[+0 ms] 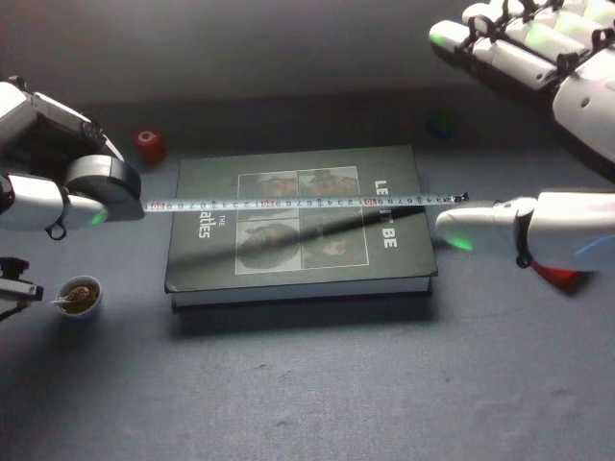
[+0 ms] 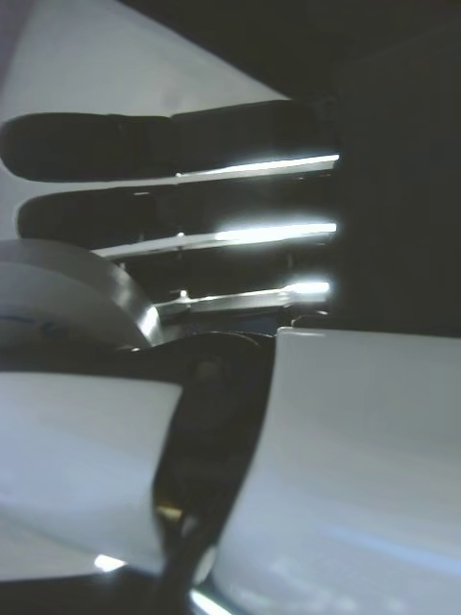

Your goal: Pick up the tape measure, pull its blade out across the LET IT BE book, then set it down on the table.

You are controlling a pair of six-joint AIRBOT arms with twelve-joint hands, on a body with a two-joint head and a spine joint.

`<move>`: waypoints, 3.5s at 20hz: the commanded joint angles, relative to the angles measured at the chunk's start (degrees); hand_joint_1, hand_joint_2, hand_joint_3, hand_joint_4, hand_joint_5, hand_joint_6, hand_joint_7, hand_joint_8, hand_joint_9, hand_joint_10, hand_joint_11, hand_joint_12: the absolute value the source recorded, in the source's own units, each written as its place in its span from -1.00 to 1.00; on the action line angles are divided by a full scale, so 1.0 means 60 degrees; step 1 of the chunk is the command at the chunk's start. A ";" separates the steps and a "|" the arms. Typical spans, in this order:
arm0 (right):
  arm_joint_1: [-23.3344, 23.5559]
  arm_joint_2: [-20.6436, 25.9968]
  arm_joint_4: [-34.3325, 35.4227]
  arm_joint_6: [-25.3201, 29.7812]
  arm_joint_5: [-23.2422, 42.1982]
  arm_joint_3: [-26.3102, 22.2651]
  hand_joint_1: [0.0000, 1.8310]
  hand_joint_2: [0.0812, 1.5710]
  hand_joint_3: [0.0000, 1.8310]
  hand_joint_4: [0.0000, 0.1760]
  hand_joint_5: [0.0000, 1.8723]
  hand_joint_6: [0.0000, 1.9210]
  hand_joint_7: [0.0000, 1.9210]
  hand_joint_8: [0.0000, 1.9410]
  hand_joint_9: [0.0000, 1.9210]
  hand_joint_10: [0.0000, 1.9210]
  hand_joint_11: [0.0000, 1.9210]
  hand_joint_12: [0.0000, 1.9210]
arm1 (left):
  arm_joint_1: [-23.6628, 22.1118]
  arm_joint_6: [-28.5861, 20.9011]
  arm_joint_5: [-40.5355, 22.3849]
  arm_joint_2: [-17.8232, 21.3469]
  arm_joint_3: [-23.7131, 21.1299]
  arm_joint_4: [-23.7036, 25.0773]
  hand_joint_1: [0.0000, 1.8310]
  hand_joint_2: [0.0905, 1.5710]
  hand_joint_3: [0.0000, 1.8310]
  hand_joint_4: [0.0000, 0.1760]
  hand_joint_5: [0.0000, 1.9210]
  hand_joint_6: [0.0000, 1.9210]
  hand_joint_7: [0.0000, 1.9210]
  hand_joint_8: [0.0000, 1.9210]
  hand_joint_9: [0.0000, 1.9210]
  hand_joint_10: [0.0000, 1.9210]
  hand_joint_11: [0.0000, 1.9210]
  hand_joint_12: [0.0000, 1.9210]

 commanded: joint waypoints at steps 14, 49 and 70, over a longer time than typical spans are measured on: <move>0.0203 -0.0111 -0.0404 0.0180 0.0704 -0.0059 -0.79 0.22 -1.00 -0.44 -1.00 -1.00 -1.00 -1.00 -1.00 -1.00 -1.00 -0.70 | 0.0641 -0.1489 -0.0622 -0.0533 0.1516 0.1002 0.51 0.33 -1.00 -1.00 0.08 -0.24 0.17 -0.19 -0.02 0.20 -0.11 -0.01; 0.0198 -0.0129 -0.0434 0.0183 0.0717 -0.0059 -0.76 0.22 -1.00 -0.46 -1.00 -1.00 -1.00 -1.00 -1.00 -1.00 -1.00 -0.71 | -0.0151 -0.0909 -0.0306 -0.0493 0.1343 0.1011 0.51 0.33 -1.00 -1.00 0.10 -0.26 0.19 -0.21 -0.04 0.21 -0.13 0.01; 0.0119 -0.0103 -0.0464 0.0182 0.0771 -0.0059 -0.74 0.20 -1.00 -0.47 -1.00 -1.00 -1.00 -1.00 -1.00 -1.00 -1.00 -0.67 | 0.0121 0.0074 -0.0388 0.2244 -0.3193 -0.0063 0.52 0.31 -1.00 -1.00 0.10 -0.26 0.23 -0.29 0.00 0.15 -0.12 -0.03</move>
